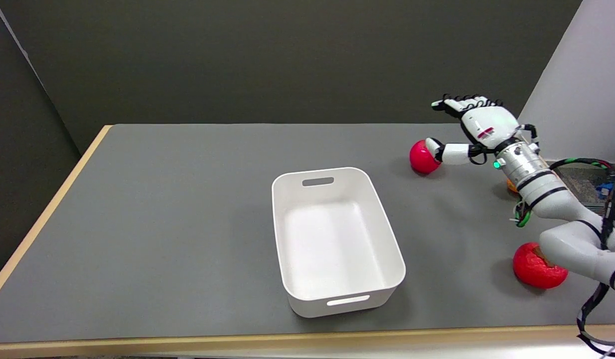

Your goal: Pick up the red apple.

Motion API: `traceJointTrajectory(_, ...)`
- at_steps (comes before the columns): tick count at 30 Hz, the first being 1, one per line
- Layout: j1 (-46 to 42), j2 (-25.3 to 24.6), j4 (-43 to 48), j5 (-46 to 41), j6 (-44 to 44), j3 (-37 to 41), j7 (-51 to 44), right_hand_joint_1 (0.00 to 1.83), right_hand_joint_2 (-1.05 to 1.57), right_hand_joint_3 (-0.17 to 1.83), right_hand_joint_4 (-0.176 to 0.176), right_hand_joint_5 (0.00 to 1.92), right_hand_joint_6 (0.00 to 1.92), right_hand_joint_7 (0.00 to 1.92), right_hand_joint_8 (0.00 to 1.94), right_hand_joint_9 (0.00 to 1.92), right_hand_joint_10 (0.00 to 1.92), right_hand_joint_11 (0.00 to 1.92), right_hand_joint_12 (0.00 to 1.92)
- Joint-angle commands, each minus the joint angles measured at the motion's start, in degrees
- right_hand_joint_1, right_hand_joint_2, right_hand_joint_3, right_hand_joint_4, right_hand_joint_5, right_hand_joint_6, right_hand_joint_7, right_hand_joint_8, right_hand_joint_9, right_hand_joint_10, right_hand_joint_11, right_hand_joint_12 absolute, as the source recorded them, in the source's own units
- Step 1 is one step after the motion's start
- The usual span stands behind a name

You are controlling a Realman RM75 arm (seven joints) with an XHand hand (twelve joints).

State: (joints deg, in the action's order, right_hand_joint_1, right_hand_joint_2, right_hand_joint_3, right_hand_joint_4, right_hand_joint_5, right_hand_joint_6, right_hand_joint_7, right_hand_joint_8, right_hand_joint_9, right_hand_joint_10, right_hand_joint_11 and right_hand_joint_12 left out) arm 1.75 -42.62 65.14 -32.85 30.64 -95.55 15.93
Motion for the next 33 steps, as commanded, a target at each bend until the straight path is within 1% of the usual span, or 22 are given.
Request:
traceJointTrajectory(1, 14.08, -1.3, -9.55, 0.4, -1.75, -15.67, 0.18, 0.24, 0.68, 0.89, 0.112, 0.26, 0.51, 0.42, 0.42, 0.34, 0.81, 0.24, 1.32)
traceJointTrajectory(6, 15.99, -2.64, -12.95, 0.4, -2.09, -16.33, 0.35, 0.23, 0.68, 0.89, 0.114, 0.26, 0.51, 0.42, 0.42, 0.34, 0.8, 0.24, 1.32)
traceJointTrajectory(11, 16.55, -3.27, -16.23, 0.28, -3.23, -17.11, 3.06, 0.22, 0.68, 0.89, 0.116, 0.26, 0.51, 0.42, 0.42, 0.35, 0.8, 0.25, 1.32)
traceJointTrajectory(17, 17.77, -5.01, -19.36, 0.23, -3.23, -17.38, 3.06, 0.22, 0.69, 0.89, 0.116, 0.26, 0.51, 0.42, 0.42, 0.35, 0.79, 0.24, 1.3)
traceJointTrajectory(23, 18.63, -5.52, -20.67, 0.32, -3.19, -18.75, 3.06, 0.22, 0.69, 0.9, 0.117, 0.26, 0.51, 0.41, 0.42, 0.35, 0.78, 0.24, 1.3)
traceJointTrajectory(28, 20.25, -6.94, -23.34, 0.32, -2.95, -19.74, 3.41, 0.22, 0.7, 0.9, 0.118, 0.26, 0.51, 0.41, 0.42, 0.35, 0.78, 0.24, 1.29)
traceJointTrajectory(31, 21.28, -7.29, -24.4, 0.32, -2.75, -20.68, 4.91, 0.23, 0.68, 0.94, 0.12, 0.26, 0.53, 0.4, 0.43, 0.35, 0.77, 0.23, 1.3)
traceJointTrajectory(33, 21.84, -7.49, -25.03, 0.35, -2.71, -21.46, 5.42, 0.23, 0.7, 0.9, 0.12, 0.26, 0.52, 0.41, 0.42, 0.35, 0.77, 0.24, 1.28)
